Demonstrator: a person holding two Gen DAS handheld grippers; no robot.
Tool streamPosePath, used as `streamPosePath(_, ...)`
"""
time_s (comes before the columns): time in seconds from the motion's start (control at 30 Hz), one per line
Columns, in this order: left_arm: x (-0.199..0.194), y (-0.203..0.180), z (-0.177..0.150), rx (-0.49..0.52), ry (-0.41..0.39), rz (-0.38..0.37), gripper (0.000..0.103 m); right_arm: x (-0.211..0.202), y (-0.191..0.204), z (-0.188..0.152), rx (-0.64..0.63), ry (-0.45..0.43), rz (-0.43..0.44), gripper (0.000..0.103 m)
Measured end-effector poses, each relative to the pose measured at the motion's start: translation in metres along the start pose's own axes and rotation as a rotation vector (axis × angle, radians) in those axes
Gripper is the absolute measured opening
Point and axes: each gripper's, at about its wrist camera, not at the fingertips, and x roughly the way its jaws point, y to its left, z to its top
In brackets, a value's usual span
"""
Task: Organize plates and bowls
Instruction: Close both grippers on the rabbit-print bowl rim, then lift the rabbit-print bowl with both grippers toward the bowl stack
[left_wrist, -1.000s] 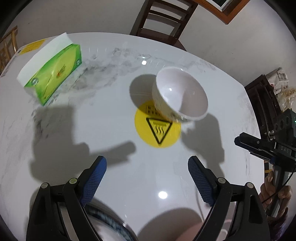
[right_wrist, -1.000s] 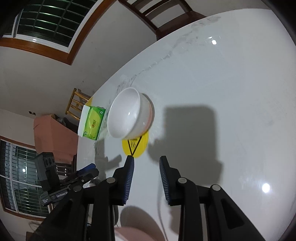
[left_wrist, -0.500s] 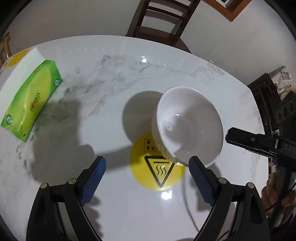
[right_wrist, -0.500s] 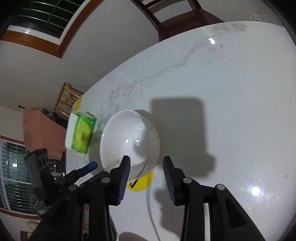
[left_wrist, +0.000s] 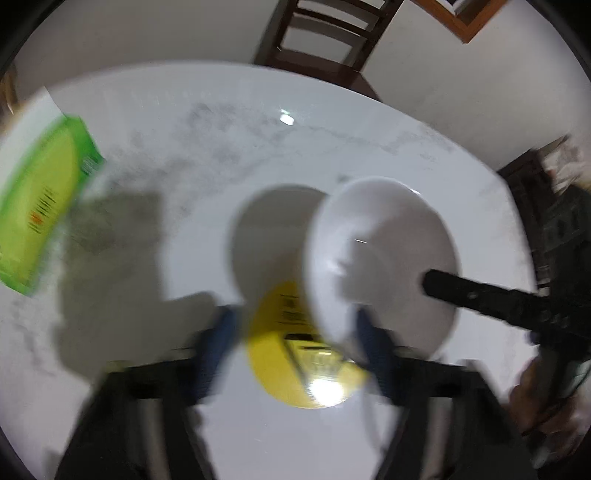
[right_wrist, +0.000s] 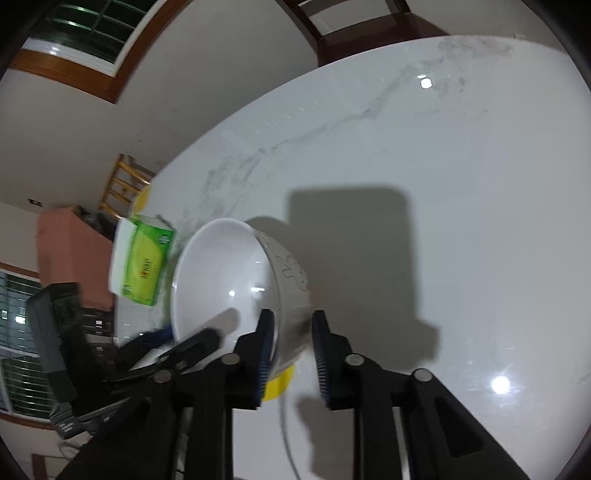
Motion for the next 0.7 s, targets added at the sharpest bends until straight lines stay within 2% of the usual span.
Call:
streamPosePath(0.03, 0.002, -0.002, 0.0, -0.015, 0.016, -0.022, 0.027, -0.001, 0.003, -0.001, -0.01, -0.004, -0.008, 0.019)
streamPosePath(0.07, 0.001, -0.006, -0.001, -0.006, 0.013, -0.005, 0.021, -0.003, 0.005, -0.002, -0.017, -0.005, -0.019, 0.019)
streamPosePath(0.1, 0.001, -0.011, -0.002, 0.018, 0.004, 0.036, 0.019, -0.004, 0.007, -0.003, -0.021, -0.006, -0.029, 0.018)
streamPosePath(0.17, 0.001, -0.019, -0.007, 0.055, -0.005, 0.082, 0.018, -0.007, 0.008, -0.005, -0.023, -0.008, -0.033, 0.017)
streamPosePath(0.3, -0.004, -0.016, -0.015, 0.031, 0.002, 0.039, 0.018, -0.016, 0.007, -0.013, -0.013, -0.008, -0.013, 0.018)
streamPosePath(0.6, -0.053, -0.038, -0.045, 0.071, -0.001, 0.047, 0.019, -0.065, 0.028, -0.053, -0.051, -0.017, 0.03, 0.017)
streamPosePath(0.7, -0.075, -0.044, -0.066, 0.072, 0.0, 0.037, 0.019, -0.084, 0.037, -0.072, -0.07, -0.025, 0.036, 0.017)
